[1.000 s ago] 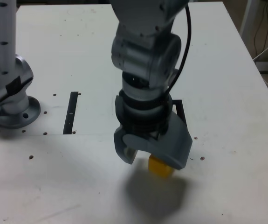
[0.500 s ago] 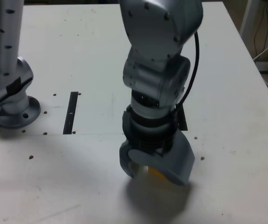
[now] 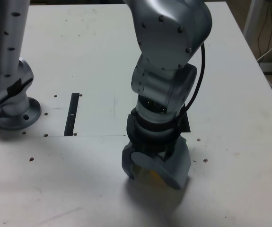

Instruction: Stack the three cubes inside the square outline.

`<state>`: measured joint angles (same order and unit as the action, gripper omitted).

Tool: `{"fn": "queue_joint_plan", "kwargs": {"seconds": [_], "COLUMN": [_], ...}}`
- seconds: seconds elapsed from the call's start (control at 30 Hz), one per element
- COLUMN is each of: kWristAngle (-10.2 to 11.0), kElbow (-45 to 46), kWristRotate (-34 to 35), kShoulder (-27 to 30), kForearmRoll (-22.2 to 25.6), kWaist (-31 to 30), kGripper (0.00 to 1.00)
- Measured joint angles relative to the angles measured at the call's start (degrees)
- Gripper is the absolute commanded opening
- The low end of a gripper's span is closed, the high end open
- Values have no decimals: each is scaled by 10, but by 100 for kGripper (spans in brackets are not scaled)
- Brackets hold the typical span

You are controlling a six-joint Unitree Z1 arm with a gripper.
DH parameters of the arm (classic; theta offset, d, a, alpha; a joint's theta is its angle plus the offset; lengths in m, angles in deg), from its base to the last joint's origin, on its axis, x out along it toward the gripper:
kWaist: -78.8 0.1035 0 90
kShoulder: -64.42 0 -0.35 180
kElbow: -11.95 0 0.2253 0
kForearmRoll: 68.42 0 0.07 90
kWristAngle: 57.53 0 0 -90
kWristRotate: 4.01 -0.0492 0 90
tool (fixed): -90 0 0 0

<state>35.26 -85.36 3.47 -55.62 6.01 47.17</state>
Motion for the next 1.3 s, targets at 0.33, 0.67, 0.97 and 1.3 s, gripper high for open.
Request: {"fn": "queue_joint_plan", "kwargs": {"seconds": [0.33, 0.67, 0.97, 1.3], "kWristAngle": [-4, 3, 14, 15], "kElbow": [-17, -20, -20, -21], "kWristRotate": [-8, -10, -10, -10], "kShoulder": [0, -3, -3, 30], "kForearmRoll": [17, 20, 19, 54], "kWaist": [3, 8, 9, 9], "kGripper": [55, 38, 29, 28]}}
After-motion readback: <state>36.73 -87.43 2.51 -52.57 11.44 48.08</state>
